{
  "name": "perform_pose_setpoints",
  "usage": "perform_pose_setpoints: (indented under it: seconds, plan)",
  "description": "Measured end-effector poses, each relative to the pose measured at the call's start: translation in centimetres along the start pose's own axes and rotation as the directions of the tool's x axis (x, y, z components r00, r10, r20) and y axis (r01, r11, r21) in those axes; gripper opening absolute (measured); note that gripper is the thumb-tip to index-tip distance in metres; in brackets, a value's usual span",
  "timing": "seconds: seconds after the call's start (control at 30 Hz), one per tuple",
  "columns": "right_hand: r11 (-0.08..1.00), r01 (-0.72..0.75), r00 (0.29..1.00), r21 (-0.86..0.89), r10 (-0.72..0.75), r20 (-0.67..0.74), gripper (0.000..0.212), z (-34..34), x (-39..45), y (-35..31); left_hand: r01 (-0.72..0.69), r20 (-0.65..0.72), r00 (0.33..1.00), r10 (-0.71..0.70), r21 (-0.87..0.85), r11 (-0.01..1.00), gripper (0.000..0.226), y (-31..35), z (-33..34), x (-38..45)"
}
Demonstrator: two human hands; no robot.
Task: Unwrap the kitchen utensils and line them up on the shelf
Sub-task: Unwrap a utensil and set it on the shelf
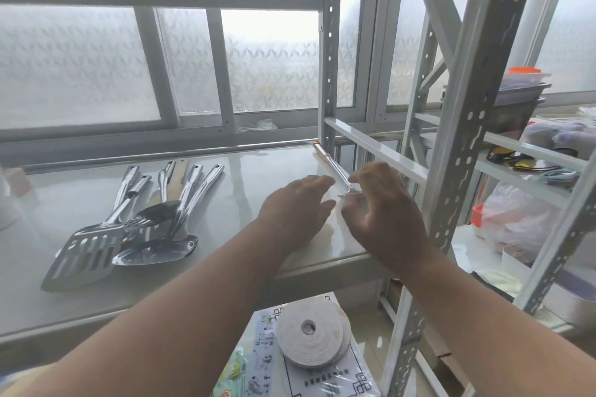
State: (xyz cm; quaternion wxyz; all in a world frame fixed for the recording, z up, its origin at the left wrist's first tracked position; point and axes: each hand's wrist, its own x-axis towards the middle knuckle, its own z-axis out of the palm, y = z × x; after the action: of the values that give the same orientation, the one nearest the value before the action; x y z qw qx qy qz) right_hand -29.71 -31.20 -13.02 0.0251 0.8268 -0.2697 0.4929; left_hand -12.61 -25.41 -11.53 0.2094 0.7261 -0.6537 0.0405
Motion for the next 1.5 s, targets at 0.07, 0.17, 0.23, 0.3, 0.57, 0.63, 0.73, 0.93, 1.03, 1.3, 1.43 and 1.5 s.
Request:
perform_pose_setpoints:
  seconds: [0.07, 0.17, 0.23, 0.3, 0.57, 0.63, 0.73, 0.93, 1.03, 1.3, 1.43, 1.5]
  plan:
    - [0.997, 0.065, 0.997, 0.049, -0.067, 0.04, 0.027, 0.2, -0.1, -1.3, -0.011, -0.036, 0.999, 0.013, 0.051, 0.999, 0.05, -0.8, -1.6, -1.2]
    - [0.985, 0.116, 0.988, 0.131, -0.127, 0.086, 0.03, 1.2, 0.4, -4.6, 0.007, -0.105, 0.994, 0.003, 0.089, 0.996, 0.051, -2.9, -5.0, -3.2]
    - [0.968, 0.137, 0.982, 0.21, -0.161, 0.099, 0.03, 2.6, 1.1, -7.2, 0.042, -0.139, 0.99, -0.023, 0.138, 0.989, 0.049, -4.5, -7.6, -5.0]
    - [0.944, 0.121, 0.978, 0.308, -0.167, 0.128, 0.032, 4.1, 1.9, -9.8, 0.116, -0.173, 0.982, -0.076, 0.237, 0.964, 0.046, -6.4, -10.1, -6.8]
    - [0.911, -0.019, 0.879, 0.412, -0.181, 0.441, 0.042, 9.2, 4.5, -18.7, 0.417, -0.014, 0.907, -0.421, 0.173, 0.892, 0.044, -13.7, -16.1, -14.5]
    - [0.922, -0.057, 0.834, 0.382, -0.166, 0.526, 0.041, 10.0, 5.0, -20.3, 0.433, 0.045, 0.897, -0.439, 0.108, 0.895, 0.035, -14.6, -15.9, -15.5]
    - [0.94, -0.077, 0.786, 0.332, -0.148, 0.601, 0.038, 10.8, 5.6, -21.9, 0.443, 0.031, 0.894, -0.447, 0.09, 0.892, 0.025, -15.5, -15.3, -15.9]
    - [0.956, -0.11, 0.778, 0.273, -0.088, 0.622, 0.02, 11.5, 6.4, -22.7, 0.471, -0.018, 0.882, -0.471, 0.068, 0.879, 0.031, -15.9, -14.8, -15.1]
    - [0.961, -0.094, 0.83, 0.259, -0.068, 0.554, 0.015, 10.8, 6.5, -22.1, 0.421, -0.065, 0.907, -0.416, 0.174, 0.89, 0.023, -15.5, -14.3, -14.3]
    - [0.971, -0.036, 0.937, 0.236, -0.049, 0.346, 0.019, 7.0, 5.8, -16.9, 0.271, -0.172, 0.952, -0.255, 0.078, 0.959, 0.023, -11.8, -11.5, -9.2]
    - [0.986, -0.1, 0.94, 0.132, 0.05, 0.337, 0.019, 4.6, 4.8, -12.4, 0.155, -0.143, 0.98, -0.142, 0.086, 0.984, 0.018, -7.8, -8.5, -6.1]
    - [0.986, -0.136, 0.937, 0.094, 0.097, 0.337, 0.019, 3.5, 4.0, -10.5, 0.102, -0.135, 0.987, -0.086, 0.116, 0.988, 0.019, -6.0, -6.9, -5.0]
